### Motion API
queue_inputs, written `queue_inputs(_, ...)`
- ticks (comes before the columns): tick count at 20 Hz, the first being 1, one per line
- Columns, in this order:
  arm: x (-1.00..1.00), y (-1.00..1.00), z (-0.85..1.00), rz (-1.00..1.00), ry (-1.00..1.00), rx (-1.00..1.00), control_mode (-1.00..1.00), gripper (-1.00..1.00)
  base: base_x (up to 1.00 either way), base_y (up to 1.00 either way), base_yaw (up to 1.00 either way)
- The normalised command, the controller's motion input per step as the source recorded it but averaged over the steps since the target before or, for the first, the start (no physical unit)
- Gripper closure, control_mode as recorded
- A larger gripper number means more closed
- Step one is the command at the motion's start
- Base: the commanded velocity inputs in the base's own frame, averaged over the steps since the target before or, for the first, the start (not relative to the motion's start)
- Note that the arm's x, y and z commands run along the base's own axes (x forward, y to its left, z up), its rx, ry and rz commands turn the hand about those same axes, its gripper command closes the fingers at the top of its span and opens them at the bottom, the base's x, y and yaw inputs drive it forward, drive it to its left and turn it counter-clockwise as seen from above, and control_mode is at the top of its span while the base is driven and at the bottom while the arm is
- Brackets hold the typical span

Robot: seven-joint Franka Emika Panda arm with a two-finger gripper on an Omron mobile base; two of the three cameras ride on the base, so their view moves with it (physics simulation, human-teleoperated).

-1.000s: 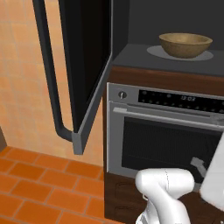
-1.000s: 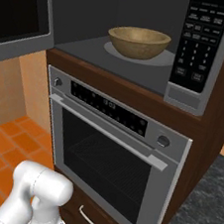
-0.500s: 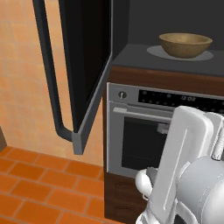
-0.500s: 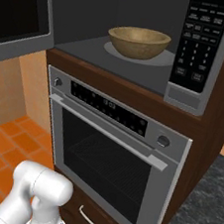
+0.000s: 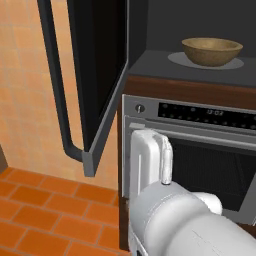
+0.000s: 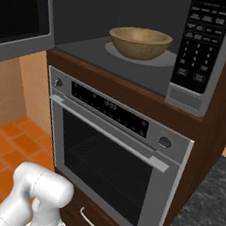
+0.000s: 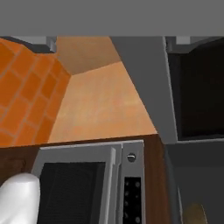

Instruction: Pick the mushroom from the sink and place it in the bowl. Then pick the bowl and place it in the microwave. Then close the microwave door and press the start button.

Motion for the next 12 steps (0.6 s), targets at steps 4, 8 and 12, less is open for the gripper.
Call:
queue_inputs(4, 0.27, 0.87, -0.52, 0.0, -0.07, -0.2, -1.0, -1.0, 0.0, 0.0, 0.0)
queue_inputs(8, 0.41, 0.7, -0.41, 0.0, -0.13, -0.18, -1.0, -1.0, 0.0, 0.0, 0.0)
queue_inputs(12, 0.66, 0.85, -0.59, 0.0, -0.15, -0.12, -1.0, -1.0, 0.0, 0.0, 0.0)
